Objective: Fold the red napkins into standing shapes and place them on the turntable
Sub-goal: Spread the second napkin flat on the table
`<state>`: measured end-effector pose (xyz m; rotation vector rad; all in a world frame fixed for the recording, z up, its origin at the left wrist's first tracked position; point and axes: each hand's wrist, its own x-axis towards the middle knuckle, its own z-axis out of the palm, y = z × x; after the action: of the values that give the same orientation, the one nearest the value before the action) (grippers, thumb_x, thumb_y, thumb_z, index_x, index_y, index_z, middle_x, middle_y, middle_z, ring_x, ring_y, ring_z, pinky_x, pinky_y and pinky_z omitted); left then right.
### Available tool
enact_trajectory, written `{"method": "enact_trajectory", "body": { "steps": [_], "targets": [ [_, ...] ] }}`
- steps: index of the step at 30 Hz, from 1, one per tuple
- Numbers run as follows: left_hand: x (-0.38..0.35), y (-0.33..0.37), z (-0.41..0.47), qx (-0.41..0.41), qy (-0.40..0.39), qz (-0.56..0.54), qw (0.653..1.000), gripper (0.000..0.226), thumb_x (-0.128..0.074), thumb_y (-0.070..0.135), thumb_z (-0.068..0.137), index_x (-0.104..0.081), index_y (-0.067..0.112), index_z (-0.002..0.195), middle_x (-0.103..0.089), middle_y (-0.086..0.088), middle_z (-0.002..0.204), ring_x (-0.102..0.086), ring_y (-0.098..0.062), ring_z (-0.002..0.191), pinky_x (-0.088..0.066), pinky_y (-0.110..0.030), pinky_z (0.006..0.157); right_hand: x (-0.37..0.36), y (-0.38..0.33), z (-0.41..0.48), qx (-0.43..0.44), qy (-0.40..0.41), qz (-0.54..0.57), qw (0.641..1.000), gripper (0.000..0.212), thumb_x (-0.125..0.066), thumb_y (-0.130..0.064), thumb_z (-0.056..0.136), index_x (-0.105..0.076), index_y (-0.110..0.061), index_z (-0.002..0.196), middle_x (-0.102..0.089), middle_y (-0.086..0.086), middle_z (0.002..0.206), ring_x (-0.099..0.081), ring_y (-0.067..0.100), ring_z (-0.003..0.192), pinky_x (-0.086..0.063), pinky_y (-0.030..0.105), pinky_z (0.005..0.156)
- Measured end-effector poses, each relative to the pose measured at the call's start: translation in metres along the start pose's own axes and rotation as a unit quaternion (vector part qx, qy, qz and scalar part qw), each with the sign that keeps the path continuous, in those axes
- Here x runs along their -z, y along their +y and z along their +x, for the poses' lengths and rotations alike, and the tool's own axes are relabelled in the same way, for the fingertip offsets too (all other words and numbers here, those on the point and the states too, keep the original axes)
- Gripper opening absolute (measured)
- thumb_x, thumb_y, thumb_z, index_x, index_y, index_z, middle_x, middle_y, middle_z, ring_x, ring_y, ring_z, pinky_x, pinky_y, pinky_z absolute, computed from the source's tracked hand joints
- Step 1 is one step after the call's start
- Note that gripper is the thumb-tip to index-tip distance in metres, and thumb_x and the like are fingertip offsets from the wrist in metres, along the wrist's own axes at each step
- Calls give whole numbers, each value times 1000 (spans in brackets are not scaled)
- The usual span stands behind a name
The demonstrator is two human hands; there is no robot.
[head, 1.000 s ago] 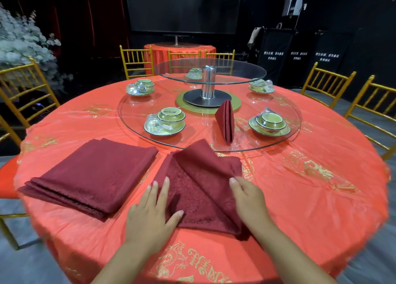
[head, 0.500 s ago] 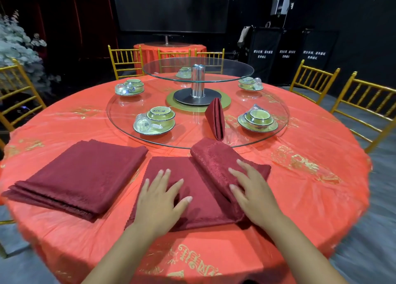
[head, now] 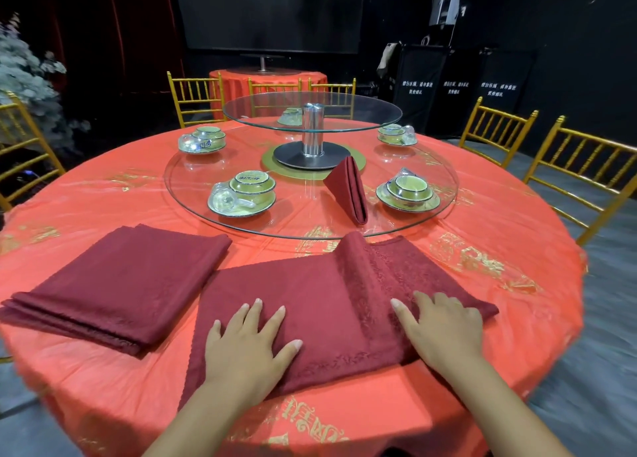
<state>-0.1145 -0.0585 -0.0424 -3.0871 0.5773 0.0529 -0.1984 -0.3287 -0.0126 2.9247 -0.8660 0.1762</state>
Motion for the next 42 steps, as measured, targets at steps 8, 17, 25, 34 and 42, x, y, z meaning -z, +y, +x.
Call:
{"method": "enact_trajectory", "body": {
  "steps": [8, 17, 25, 34, 42],
  "targets": [
    [30, 9, 12, -26, 107, -22, 994, 71, -17, 75, 85, -39, 39, 142, -44, -1, 144, -37, -20, 135, -22, -46, 106, 0, -16, 20, 106, -40, 145, 983, 65, -36, -61, 92, -28, -28, 148, -20, 5, 158, -20, 21, 144, -19, 39, 115],
    [22, 2, 14, -101, 17, -7, 995, 67, -18, 74, 87, -33, 41, 144, -44, 10, 144, -36, -14, 135, -24, -43, 109, -17, -29, 25, 125, -85, 76, 986, 62, -27, -63, 93, -26, -33, 147, -17, -2, 158, -13, 17, 146, -5, 48, 116],
    [44, 1, 80, -39, 68, -188, 979, 35, -53, 43, 92, -59, 27, 123, -64, 2, 118, -57, -21, 111, -46, -34, 88, -4, -56, 46, 209, -37, 156, 965, 56, -47, -47, 93, -38, -24, 144, -30, -1, 154, -24, 17, 142, -17, 37, 116],
    [39, 5, 139, -7, -13, -156, 988, 19, -69, 36, 80, -65, 18, 82, -70, -1, 92, -62, -24, 94, -50, -32, 77, -6, -94, 74, 271, -45, 236, 932, 46, -56, -23, 92, -47, -17, 137, -50, 3, 140, -42, 23, 130, -33, 34, 107],
    [38, -1, 135, -108, 3, -302, 947, 26, -72, 19, 78, -53, 29, 63, -57, 12, 64, -53, -6, 63, -41, -23, 59, -14, -107, 93, 293, -22, 235, 926, 53, -58, -23, 89, -43, -20, 140, -46, 2, 142, -38, 23, 133, -30, 36, 109]
  ]
}}
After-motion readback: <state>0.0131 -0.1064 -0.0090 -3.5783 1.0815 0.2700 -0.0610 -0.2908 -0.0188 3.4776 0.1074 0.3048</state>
